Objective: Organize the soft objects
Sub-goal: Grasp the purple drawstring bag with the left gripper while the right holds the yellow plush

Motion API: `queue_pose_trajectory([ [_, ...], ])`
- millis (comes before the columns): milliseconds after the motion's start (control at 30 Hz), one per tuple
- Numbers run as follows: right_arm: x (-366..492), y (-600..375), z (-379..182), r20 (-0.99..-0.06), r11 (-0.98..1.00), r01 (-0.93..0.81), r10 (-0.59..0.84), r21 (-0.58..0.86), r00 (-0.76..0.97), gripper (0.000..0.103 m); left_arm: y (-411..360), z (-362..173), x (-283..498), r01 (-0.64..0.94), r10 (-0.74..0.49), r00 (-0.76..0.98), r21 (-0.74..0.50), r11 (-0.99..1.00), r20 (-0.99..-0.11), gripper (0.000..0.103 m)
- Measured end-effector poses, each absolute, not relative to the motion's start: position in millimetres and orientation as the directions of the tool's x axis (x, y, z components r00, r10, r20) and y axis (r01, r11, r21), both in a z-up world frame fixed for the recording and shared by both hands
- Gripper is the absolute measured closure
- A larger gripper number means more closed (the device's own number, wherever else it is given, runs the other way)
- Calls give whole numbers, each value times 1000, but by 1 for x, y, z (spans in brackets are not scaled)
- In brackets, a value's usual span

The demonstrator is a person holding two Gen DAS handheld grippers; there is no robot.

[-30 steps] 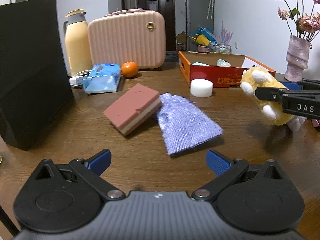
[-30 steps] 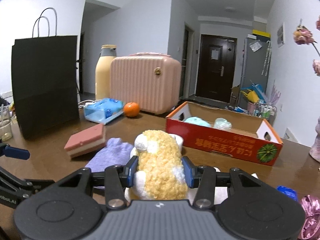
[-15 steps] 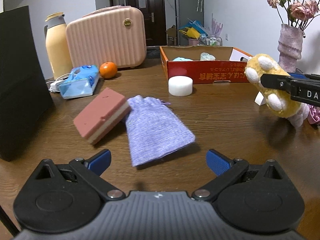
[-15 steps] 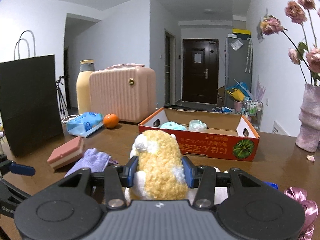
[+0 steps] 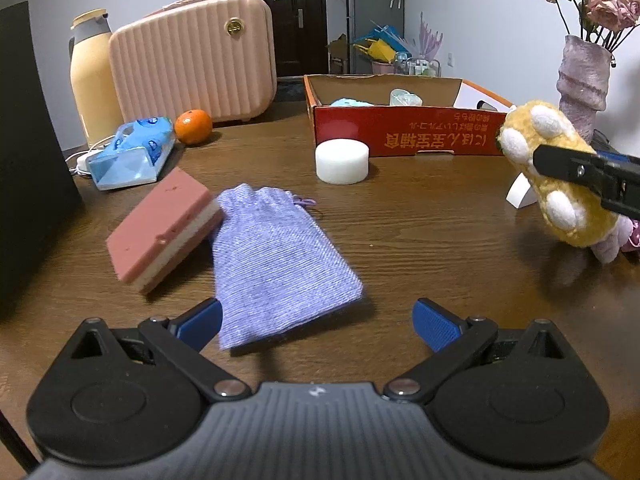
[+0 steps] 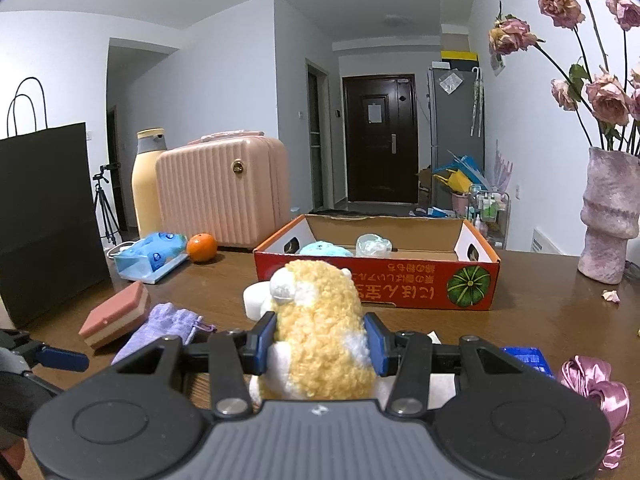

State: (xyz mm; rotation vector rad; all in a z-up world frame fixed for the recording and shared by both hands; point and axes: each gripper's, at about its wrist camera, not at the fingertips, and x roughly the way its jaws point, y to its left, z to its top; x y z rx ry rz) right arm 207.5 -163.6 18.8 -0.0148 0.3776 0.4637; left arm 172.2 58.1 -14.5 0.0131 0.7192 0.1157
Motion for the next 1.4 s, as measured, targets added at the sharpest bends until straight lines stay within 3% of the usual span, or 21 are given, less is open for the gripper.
queue_pose_trajectory([
  [533,211,-162,13,-380,896,-437,431,76,818,57,79,-31,219,-263,217,684,42,964,-696,0],
  [800,212,-159,10,-388,902,-427,419,70,821,57,85,-43,222,-266,207,662,31,963,-720,1],
  [900,212,-158,10,-387,902,-426,418,70,822,57,86,-43,218,-257,184,670,7,966,-719,8],
  [1000,212,-158,9,-386,903,-425,417,69,823,57,86,-40,212,-255,184,682,6,967,-708,23],
  [1067,212,-158,9,-386,902,-426,418,69,823,57,85,-38,208,-255,186,690,5,967,-699,47],
  [1167,212,-158,9,-383,902,-427,419,68,823,57,88,-36,200,-260,181,700,-11,966,-691,68],
  [1267,211,-158,9,-378,901,-428,419,65,825,57,93,-33,193,-260,162,712,-42,965,-683,77],
  [1400,208,-159,9,-370,902,-428,419,62,829,57,96,-29,181,-253,155,744,-60,966,-650,82],
])
